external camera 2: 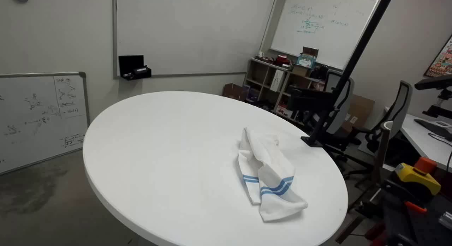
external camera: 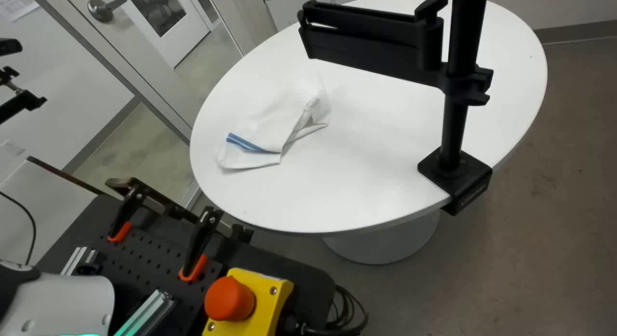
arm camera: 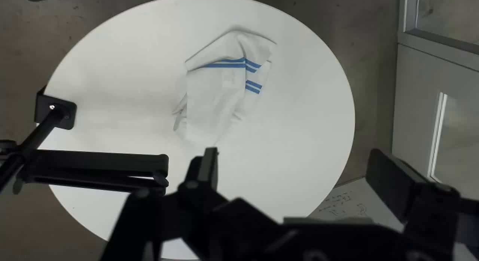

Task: Put the towel on the black rod

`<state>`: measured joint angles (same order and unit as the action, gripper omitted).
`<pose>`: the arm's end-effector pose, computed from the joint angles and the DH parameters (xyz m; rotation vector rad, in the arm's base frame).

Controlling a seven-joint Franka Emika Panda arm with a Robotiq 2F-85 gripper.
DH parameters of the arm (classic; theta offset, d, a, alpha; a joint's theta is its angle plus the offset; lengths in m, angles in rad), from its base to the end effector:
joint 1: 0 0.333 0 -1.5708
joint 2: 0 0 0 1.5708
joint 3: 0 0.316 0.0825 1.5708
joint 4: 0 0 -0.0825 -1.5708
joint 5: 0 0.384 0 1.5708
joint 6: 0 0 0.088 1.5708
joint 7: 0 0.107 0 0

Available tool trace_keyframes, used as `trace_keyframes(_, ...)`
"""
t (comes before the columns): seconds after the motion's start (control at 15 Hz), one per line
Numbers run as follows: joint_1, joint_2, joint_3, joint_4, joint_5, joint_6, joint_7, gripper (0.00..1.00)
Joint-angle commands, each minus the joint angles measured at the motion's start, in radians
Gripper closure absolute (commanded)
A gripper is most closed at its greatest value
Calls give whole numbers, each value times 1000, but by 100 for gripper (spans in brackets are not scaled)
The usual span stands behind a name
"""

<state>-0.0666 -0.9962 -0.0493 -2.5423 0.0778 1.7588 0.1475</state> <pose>0.2687 -0.0285 0.5801 -2.9770 0.3767 -0.3146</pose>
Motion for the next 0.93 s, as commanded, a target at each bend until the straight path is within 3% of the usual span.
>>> trace_keyframes(0.0,-13,2,7,2,8,-2,-9,0)
trace_keyframes(0.33,-5,7,11,1,11,-4,-15,0)
trace_keyframes(0.87,10,105,79,-64,-38,62,-31,0)
